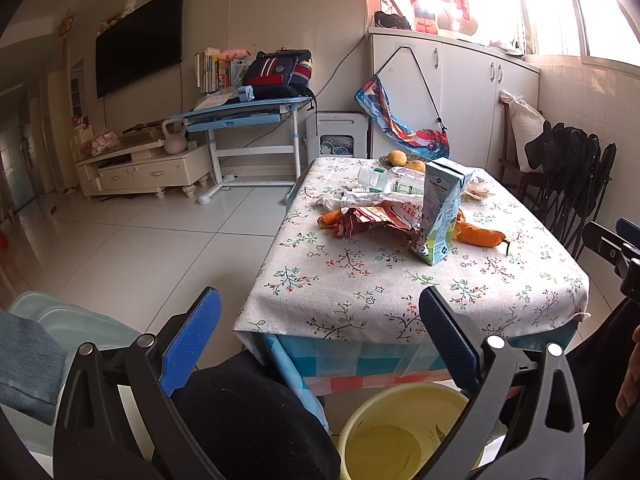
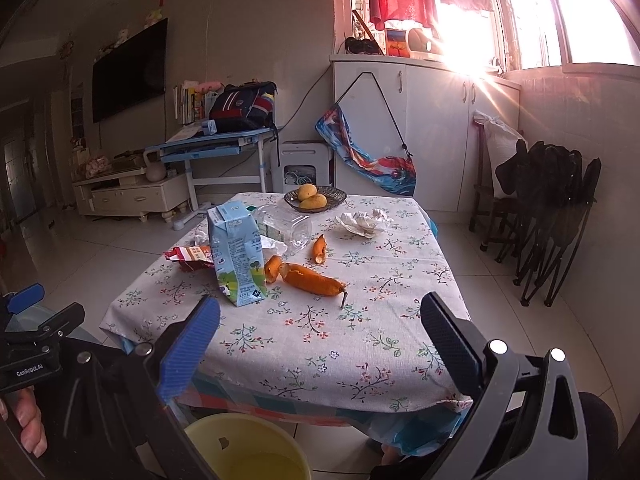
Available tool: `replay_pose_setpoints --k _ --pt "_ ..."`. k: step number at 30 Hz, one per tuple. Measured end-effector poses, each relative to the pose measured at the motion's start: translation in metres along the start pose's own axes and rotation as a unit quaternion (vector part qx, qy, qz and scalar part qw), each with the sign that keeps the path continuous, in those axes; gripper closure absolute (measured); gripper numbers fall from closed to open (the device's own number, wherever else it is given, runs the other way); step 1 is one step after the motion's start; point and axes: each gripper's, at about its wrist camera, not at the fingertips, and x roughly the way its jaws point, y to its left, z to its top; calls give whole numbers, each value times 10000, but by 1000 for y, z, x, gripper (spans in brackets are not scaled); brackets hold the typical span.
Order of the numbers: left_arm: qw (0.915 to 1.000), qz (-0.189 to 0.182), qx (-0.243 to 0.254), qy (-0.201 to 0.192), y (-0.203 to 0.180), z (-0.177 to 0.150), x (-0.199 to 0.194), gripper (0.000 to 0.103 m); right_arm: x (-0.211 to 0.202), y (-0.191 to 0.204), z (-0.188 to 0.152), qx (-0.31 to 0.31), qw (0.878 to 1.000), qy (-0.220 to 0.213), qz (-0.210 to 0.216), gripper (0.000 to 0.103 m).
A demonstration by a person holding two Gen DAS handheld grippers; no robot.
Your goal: Collect trash
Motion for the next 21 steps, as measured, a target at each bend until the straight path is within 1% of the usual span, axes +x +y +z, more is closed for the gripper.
replay_pose_setpoints --k 5,11,16,21 --pt "10000 3 2 5 -1 0 0 7 1 1 -1 -68 10000 -22 -20 7" --pt "10000 2 1 3 -1 -1 1 7 3 0 0 -57 9999 96 -10 7" --pt "10000 0 2 3 -1 0 1 7 3 0 0 -76 9999 82 -24 7" --pt "10000 -37 -10 -11 -1 1 1 7 5 -3 0 45 9998 178 19 7"
